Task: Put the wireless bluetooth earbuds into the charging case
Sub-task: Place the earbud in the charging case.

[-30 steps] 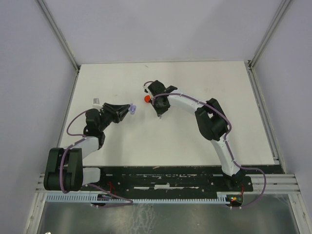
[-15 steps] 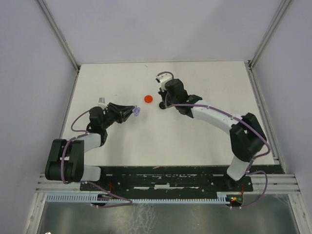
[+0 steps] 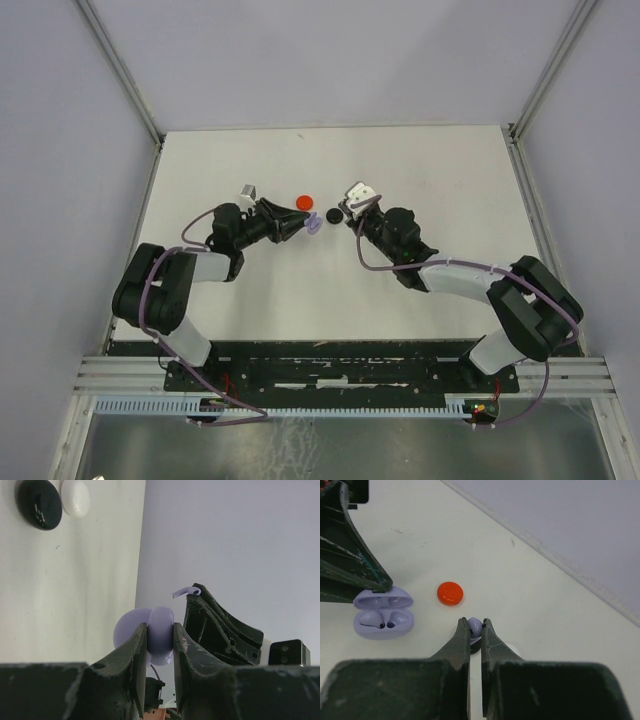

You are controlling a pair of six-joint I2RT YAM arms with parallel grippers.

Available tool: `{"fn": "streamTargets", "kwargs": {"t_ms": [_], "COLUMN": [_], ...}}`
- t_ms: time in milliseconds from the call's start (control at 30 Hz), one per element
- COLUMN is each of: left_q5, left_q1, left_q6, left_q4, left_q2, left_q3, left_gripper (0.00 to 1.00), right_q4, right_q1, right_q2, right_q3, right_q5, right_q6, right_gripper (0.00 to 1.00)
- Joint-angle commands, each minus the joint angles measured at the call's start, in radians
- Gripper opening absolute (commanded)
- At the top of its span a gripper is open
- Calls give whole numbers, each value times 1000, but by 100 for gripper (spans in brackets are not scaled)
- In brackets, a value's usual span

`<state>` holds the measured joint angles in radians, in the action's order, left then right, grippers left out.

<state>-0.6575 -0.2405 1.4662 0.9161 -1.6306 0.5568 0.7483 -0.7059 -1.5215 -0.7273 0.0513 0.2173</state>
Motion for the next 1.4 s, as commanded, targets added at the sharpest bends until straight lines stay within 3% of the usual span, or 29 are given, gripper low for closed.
{"fn": "streamTargets", "kwargs": {"t_ms": [0,467,1367], "left_q5": [-21,-15,-21], "left_q1": [-34,-68,-85], "left_q6": [60,113,184], "left_q4": [99,141,239], "left_q2": [-23,-71,-86], "left_q3": [54,95,83], "left_gripper": [3,3,3], "right_q4": [273,309,327], "right_q1": [-7,-53,-79], "right_q2": [38,15,-34], "right_q3": [29,64,104], "right_q5": [-88,-191,-156], "right_q6": [98,241,346], "right_gripper": [1,1,1]}}
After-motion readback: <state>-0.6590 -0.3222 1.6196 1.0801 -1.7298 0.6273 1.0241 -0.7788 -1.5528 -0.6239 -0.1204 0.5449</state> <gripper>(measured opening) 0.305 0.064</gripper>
